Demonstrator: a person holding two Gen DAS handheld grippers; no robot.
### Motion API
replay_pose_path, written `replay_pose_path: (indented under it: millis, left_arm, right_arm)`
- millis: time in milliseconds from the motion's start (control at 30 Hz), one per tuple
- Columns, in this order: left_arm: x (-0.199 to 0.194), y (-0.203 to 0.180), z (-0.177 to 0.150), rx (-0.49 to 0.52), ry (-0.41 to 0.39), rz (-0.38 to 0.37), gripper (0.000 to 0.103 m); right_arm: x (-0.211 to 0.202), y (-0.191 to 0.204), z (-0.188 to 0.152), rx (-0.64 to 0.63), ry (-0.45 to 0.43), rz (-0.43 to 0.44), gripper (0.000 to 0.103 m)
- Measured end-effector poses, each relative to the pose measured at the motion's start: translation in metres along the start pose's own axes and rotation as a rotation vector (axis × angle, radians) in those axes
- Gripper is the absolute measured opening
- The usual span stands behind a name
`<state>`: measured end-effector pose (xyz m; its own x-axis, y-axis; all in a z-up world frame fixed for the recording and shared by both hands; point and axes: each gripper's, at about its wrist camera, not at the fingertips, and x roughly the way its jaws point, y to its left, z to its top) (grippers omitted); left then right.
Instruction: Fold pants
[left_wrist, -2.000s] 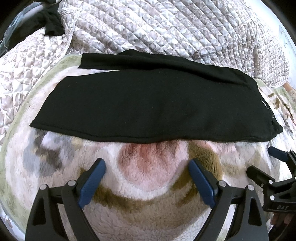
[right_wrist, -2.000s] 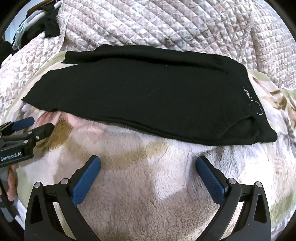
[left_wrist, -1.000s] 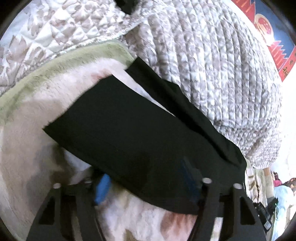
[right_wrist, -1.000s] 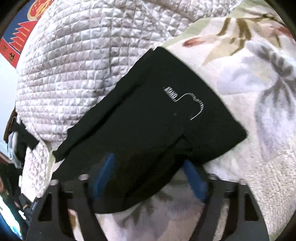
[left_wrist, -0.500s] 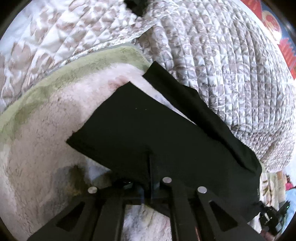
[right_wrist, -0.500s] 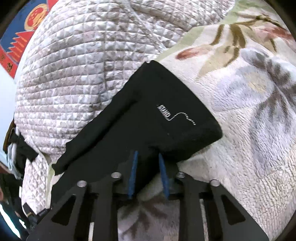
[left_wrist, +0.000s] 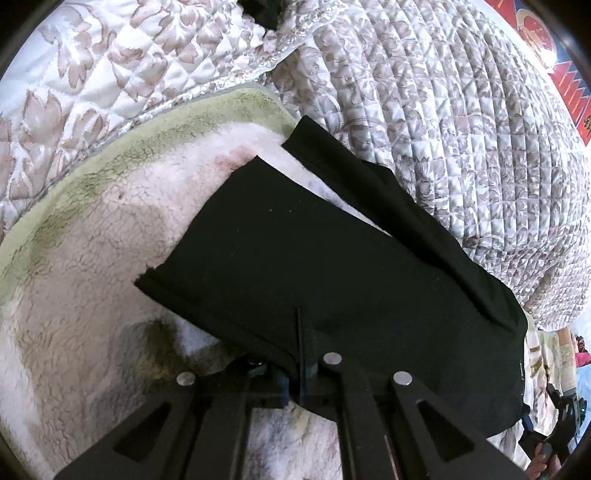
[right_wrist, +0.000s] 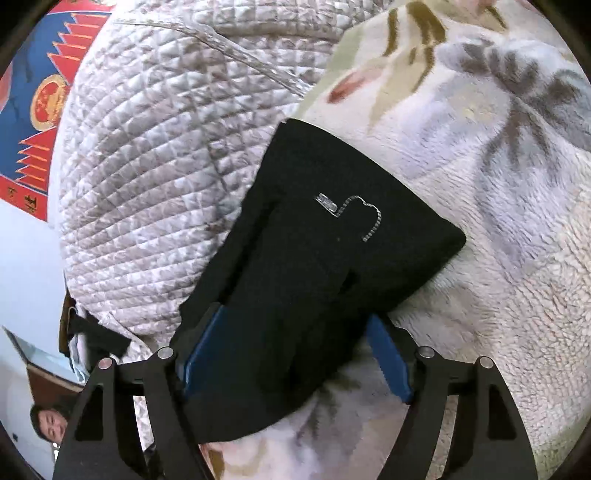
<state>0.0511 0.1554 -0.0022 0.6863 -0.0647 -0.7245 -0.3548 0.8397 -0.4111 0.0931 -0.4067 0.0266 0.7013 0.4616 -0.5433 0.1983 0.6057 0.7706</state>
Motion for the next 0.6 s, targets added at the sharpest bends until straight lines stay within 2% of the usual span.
replay_pose_path:
  millis: [100, 167, 200, 300, 500, 533, 567, 600]
  left_arm:
    - [0.001, -0.001, 0.000, 0.003, -0.002, 0.005, 0.004]
    - [0.001, -0.001, 0.000, -0.002, -0.001, 0.003, 0.004]
    - [0.001, 0.000, 0.001, -0.007, -0.002, 0.000, 0.004]
    - [0.001, 0.001, 0.001, -0.014, -0.001, -0.006, 0.004]
    - [0.001, 0.001, 0.000, -0.015, -0.001, -0.005, 0.004]
    - [0.001, 0.000, 0.000, -0.013, -0.002, 0.000, 0.004]
    - [0.000, -0.001, 0.000, -0.011, -0.004, 0.004, 0.004]
    - [0.000, -0.002, 0.000, -0.008, -0.004, 0.007, 0.004]
  right_arm:
    - [0.006, -0.006, 0.004, 0.053, 0.001, 0.010, 0.076]
    - [0.017, -0.006, 0.007, 0.072, 0.014, -0.038, 0.073]
    - [0.017, -0.006, 0.006, 0.087, 0.017, -0.076, 0.067]
    - [0.005, -0.001, -0.008, 0.081, 0.001, -0.175, 0.065]
    - [-0.012, -0.014, -0.007, 0.081, -0.094, -0.288, 0.064]
    - [-0.006, -0.018, -0.002, 0.067, -0.096, -0.276, 0.064]
    - [0.000, -0.021, 0.003, 0.055, -0.110, -0.267, 0.062]
    - [0.004, -0.022, 0.007, 0.041, -0.116, -0.284, 0.047]
